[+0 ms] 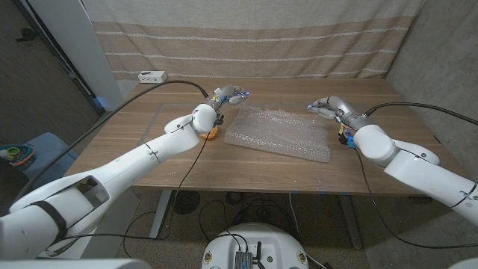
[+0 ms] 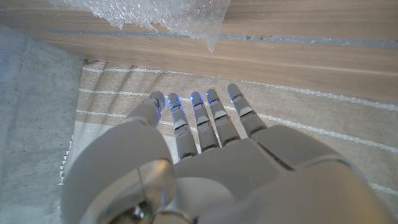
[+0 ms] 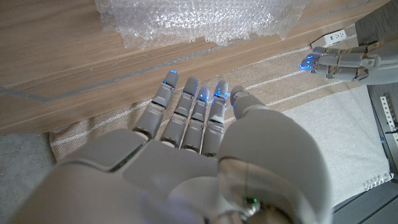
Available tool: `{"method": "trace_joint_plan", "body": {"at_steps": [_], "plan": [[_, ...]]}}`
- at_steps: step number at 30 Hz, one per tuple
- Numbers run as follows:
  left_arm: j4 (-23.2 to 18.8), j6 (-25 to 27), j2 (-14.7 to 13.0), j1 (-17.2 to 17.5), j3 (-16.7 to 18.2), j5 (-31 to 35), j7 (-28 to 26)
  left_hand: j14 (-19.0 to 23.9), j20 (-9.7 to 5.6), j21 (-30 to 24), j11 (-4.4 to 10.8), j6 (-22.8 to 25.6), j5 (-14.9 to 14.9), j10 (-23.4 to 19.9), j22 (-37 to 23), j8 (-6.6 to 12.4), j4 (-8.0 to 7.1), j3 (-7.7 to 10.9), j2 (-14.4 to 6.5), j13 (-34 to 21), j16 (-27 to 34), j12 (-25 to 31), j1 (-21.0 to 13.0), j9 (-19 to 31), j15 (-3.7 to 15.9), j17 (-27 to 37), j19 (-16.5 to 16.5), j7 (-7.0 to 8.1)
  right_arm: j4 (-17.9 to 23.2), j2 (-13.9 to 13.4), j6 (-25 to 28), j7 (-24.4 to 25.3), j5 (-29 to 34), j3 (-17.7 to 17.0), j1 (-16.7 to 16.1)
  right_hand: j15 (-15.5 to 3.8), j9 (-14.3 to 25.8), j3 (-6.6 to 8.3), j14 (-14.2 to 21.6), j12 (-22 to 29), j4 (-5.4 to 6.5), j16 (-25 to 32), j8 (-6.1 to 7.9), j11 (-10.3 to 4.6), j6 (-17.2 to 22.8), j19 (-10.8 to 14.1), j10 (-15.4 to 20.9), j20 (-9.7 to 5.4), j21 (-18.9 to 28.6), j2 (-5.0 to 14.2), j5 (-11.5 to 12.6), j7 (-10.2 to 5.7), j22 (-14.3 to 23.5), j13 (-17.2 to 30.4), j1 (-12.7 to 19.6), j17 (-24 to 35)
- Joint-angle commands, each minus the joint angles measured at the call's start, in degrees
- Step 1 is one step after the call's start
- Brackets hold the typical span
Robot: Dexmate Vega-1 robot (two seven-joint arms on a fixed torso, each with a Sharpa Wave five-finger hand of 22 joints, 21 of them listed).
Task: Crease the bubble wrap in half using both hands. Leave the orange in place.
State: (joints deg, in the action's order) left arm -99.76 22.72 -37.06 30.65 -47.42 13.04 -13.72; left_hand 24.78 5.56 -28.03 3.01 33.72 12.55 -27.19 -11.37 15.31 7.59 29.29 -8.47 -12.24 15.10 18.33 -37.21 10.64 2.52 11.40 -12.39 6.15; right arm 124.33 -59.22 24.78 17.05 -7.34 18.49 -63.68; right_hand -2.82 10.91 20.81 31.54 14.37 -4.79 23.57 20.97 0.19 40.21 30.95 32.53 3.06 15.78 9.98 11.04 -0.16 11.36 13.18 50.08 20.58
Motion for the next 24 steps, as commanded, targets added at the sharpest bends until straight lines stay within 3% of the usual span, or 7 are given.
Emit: {"method": "trace_joint_plan", "body": {"at_steps": [1,5,7,11,15,20,24], "plan": [[-9.58,0.6,-1.32,7.08,0.69,13.69,-3.44,5.22,-0.5,-3.04,-0.01,4.83,-0.19,-4.47,-0.85,0.72,0.89,-0.33,-1.02,-1.09,3.87,1.69,-0.26,0.27,1.72,2.79,-5.32,-0.92,9.09,-3.83,11.96,-1.24,2.92,0.86,-2.56,-3.02,0.34,0.41,3.32,2.63,-1.47,3.88,0.38,-0.03,3.66,2.28,4.18,-0.51,1.71,0.41,0.28,0.18,0.72,1.39,1.7,3.87],[-11.96,1.15,-1.64,7.73,1.26,14.71,0.09,11.07,-1.6,-7.43,-0.7,10.94,-0.46,-11.75,-1.95,0.8,1.69,-1.13,-1.53,-3.81,11.45,5.79,-2.72,0.64,1.33,8.91,-10.6,-3.28,11.45,-5.99,15.17,-4.03,1.54,0.52,-2.42,-3.47,0.68,0.41,5.89,5.45,-2.28,7.81,1.37,0.13,7.39,3.66,7.75,-0.54,3.28,0.4,0.19,0.95,1.33,2.98,2.51,8.23],[-12.77,1.38,-1.64,7.82,1.55,14.75,2.07,13.38,-2.04,-9.79,-0.91,14.36,-0.38,-14.83,-2.53,1.2,2.12,-1.59,-1.27,-5.41,15.6,7.87,-4.39,1.09,1.28,12.21,-13.08,-4.67,12.39,-6.99,16.6,-5.54,0.89,0.67,-1.86,-3.27,1.21,0.21,8.43,7.87,-2.76,11.24,2.26,1.32,9.49,4.9,10.46,-0.55,4.82,0.25,0.13,1.38,1.99,4.39,3.07,11.82],[-13.71,1.87,-1.4,7.55,1.62,15.03,5.89,17.13,-2.82,-15.84,-1.65,20.52,0.08,-20.1,-4.11,3.9,2.05,-3.36,-1.2,-10.81,26.83,13.46,-8.23,4.85,0.96,22.14,-17.58,-8.89,13.42,-8.67,19.13,-9.2,-0.41,1.85,0.55,-3.15,2.63,-0.04,10.35,10.76,-3.14,15.13,4.17,1.89,11.89,6.55,12.96,-0.44,7.23,0.23,0.1,1.77,3.19,6.43,3.82,16.5],[-14.56,2.51,-1.21,6.78,1.44,14.9,10.27,20.79,-3.73,-22.11,-1.21,24.65,0.85,-25.0,-6.0,6.65,1.88,-4.28,-1.68,-16.96,35.41,20.0,-11.25,8.75,1.56,29.04,-21.65,-10.86,13.79,-10.02,20.81,-13.33,-1.56,3.63,3.82,-3.01,4.66,-0.57,13.15,14.24,-3.42,19.7,6.78,1.89,14.1,8.49,15.1,-0.11,10.14,0.06,-0.01,2.88,4.4,9.34,4.63,21.63],[-16.5,6.5,-1.09,4.93,0.06,16.43,17.26,29.24,-5.56,-30.86,-0.87,28.53,2.32,-29.49,-10.33,11.23,1.69,-3.8,-1.64,-25.35,42.59,27.56,-13.98,14.41,2.37,33.03,-25.15,-9.84,13.52,-10.79,23.1,-20.72,-1.84,8.07,10.5,-3.02,6.36,-0.89,15.08,16.79,-3.5,22.47,8.41,1.78,14.56,10.84,15.85,-0.09,13.44,0.17,0.05,3.35,6.2,11.86,5.36,24.33],[-16.58,10.45,-0.27,2.26,-0.84,15.06,24.76,31.8,-6.35,-34.93,-0.53,29.94,3.07,-30.92,-11.71,14.5,1.57,-3.85,-1.31,-30.75,44.71,31.44,-14.54,18.16,3.0,34.74,-26.71,-9.46,12.28,-10.21,23.24,-26.05,-1.0,12.01,15.48,-2.97,7.64,-1.06,16.22,18.78,-3.69,24.59,9.86,2.33,15.56,11.24,17.14,0.17,15.4,0.04,0.19,3.74,7.61,13.59,5.96,26.6]]}}
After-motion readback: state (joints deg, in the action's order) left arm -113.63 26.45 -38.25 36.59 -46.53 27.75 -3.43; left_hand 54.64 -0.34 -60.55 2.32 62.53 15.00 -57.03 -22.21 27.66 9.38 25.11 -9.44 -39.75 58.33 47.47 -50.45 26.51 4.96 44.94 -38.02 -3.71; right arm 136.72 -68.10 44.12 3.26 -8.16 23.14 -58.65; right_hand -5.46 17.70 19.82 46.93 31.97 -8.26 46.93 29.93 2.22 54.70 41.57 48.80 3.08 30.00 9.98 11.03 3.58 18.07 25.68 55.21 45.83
